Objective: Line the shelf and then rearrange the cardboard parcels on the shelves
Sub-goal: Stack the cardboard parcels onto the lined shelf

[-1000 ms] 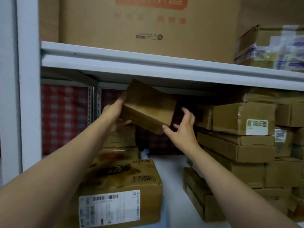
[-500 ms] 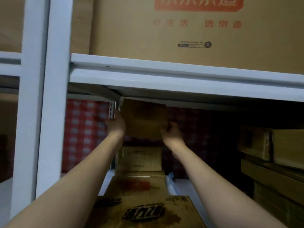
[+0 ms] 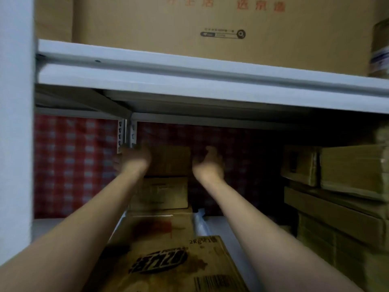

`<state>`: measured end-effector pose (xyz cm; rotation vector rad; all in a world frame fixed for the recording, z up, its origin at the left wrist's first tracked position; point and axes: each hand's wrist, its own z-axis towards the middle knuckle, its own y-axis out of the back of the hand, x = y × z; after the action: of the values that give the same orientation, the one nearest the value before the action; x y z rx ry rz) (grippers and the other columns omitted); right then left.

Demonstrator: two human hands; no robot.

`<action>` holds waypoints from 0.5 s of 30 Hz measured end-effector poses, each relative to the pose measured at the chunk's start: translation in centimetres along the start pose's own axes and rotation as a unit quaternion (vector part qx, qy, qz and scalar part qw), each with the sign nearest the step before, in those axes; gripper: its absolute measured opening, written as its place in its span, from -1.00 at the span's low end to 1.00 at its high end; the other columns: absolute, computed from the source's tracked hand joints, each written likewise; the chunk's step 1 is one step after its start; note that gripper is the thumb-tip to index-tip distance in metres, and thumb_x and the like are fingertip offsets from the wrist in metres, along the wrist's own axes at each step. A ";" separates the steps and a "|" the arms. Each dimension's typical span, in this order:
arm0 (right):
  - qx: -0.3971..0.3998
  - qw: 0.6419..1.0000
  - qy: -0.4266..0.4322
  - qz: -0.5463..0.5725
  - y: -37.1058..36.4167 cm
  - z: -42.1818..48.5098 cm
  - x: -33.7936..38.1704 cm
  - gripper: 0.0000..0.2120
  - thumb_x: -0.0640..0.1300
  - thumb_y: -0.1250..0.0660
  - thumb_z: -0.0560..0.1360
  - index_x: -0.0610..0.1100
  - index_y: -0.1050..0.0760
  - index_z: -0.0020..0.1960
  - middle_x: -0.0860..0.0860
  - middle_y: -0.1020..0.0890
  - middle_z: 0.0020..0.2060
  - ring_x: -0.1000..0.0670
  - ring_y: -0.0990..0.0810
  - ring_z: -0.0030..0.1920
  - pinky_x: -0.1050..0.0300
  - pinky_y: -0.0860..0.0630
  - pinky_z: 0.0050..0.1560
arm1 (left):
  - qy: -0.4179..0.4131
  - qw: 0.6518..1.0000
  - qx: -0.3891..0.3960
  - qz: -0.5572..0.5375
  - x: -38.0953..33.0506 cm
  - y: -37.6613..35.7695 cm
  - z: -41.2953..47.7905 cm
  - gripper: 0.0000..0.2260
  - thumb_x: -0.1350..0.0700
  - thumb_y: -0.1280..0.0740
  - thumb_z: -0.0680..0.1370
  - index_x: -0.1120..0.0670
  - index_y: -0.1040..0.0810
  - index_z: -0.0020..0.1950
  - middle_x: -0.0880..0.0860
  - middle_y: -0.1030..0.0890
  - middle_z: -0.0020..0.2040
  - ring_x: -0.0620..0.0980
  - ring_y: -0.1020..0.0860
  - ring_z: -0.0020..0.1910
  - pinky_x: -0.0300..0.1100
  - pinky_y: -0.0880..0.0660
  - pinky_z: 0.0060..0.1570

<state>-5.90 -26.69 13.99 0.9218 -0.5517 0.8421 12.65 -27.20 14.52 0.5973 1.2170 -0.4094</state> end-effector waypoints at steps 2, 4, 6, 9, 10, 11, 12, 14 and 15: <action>-0.066 0.998 0.020 -0.016 2.6 -1.3 0.7 -0.51 -0.06 -0.27 0.53 -0.08 -0.26 0.43 -0.16 -0.35 0.38 -0.21 -0.30 0.39 0.04 -0.33 0.29 | -0.074 0.995 -0.067 -0.008 -2.6 -0.1 -4.9 -0.33 -0.20 -0.15 0.61 0.20 -0.11 0.55 0.33 -0.15 0.51 0.33 -0.16 0.49 0.15 -0.16 0.42; -0.104 0.993 0.041 -0.027 5.4 -2.7 1.2 -0.52 -0.07 -0.29 0.51 -0.08 -0.27 0.40 -0.15 -0.34 0.36 -0.21 -0.28 0.38 0.02 -0.34 0.26 | -0.139 0.986 -0.089 -0.020 -4.7 -1.3 -9.5 -0.38 -0.14 -0.19 0.61 0.23 -0.18 0.52 0.34 -0.22 0.48 0.32 -0.20 0.47 0.12 -0.18 0.40; -0.128 0.989 0.061 -0.050 8.0 -4.2 1.7 -0.50 -0.05 -0.30 0.51 -0.11 -0.26 0.40 -0.16 -0.32 0.37 -0.22 -0.26 0.39 0.00 -0.33 0.28 | -0.178 0.981 -0.052 -0.049 -6.2 -3.2 -12.0 -0.45 -0.13 -0.19 0.62 0.21 -0.26 0.47 0.31 -0.30 0.44 0.28 -0.26 0.43 0.07 -0.20 0.38; -0.176 0.976 0.095 -0.084 12.2 -6.5 1.8 -0.54 -0.03 -0.27 0.53 -0.16 -0.29 0.36 -0.17 -0.33 0.35 -0.20 -0.25 0.37 -0.02 -0.32 0.29 | -0.174 0.974 0.113 -0.095 -8.4 -6.8 -14.6 -0.43 -0.21 -0.22 0.56 0.11 -0.32 0.45 0.24 -0.39 0.39 0.28 -0.37 0.36 0.09 -0.34 0.34; -0.196 0.970 0.110 -0.094 14.1 -7.3 1.2 -0.58 -0.03 -0.27 0.53 -0.15 -0.31 0.33 -0.15 -0.35 0.32 -0.17 -0.26 0.34 0.00 -0.33 0.27 | -0.164 0.962 0.186 -0.113 -9.0 -8.3 -16.1 -0.36 -0.28 -0.25 0.48 0.08 -0.36 0.44 0.21 -0.43 0.37 0.27 -0.43 0.33 0.11 -0.40 0.30; -0.218 0.962 0.130 -0.097 15.1 -7.9 1.0 -0.61 -0.03 -0.28 0.52 -0.13 -0.32 0.30 -0.13 -0.36 0.29 -0.14 -0.27 0.31 0.02 -0.34 0.24 | -0.137 0.950 0.241 -0.145 -9.0 -9.3 -16.9 -0.30 -0.33 -0.27 0.39 0.07 -0.43 0.40 0.18 -0.51 0.32 0.23 -0.50 0.28 0.12 -0.47 0.24; -0.244 0.953 0.146 -0.104 16.4 -8.5 0.3 -0.61 -0.04 -0.30 0.51 -0.11 -0.33 0.28 -0.09 -0.37 0.27 -0.11 -0.29 0.29 0.04 -0.35 0.23 | -0.112 0.934 0.286 -0.181 -9.1 -10.6 -18.0 -0.27 -0.36 -0.26 0.32 0.08 -0.49 0.34 0.16 -0.59 0.24 0.18 -0.56 0.20 0.09 -0.53 0.18; -0.304 0.931 0.162 -0.118 19.0 -9.5 -1.1 -0.60 -0.03 -0.35 0.47 -0.06 -0.35 0.26 -0.04 -0.37 0.24 -0.07 -0.30 0.26 0.06 -0.35 0.23 | -0.084 0.913 0.335 -0.219 -9.2 -12.9 -20.3 -0.28 -0.37 -0.24 0.32 0.07 -0.52 0.31 0.11 -0.65 0.15 0.10 -0.61 0.11 0.01 -0.57 0.11; -0.331 0.922 0.156 -0.127 20.3 -9.8 -1.9 -0.59 -0.01 -0.37 0.44 -0.05 -0.36 0.23 -0.02 -0.37 0.22 -0.06 -0.30 0.25 0.06 -0.34 0.24 | -0.077 0.901 0.354 -0.240 -9.5 -13.5 -21.8 -0.29 -0.37 -0.25 0.35 0.06 -0.49 0.34 0.09 -0.64 0.18 0.07 -0.61 0.13 -0.03 -0.57 0.09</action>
<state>-23.02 -12.20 16.97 0.2196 -0.3842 0.4928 -14.49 -24.31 15.86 0.8564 1.0361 -1.3299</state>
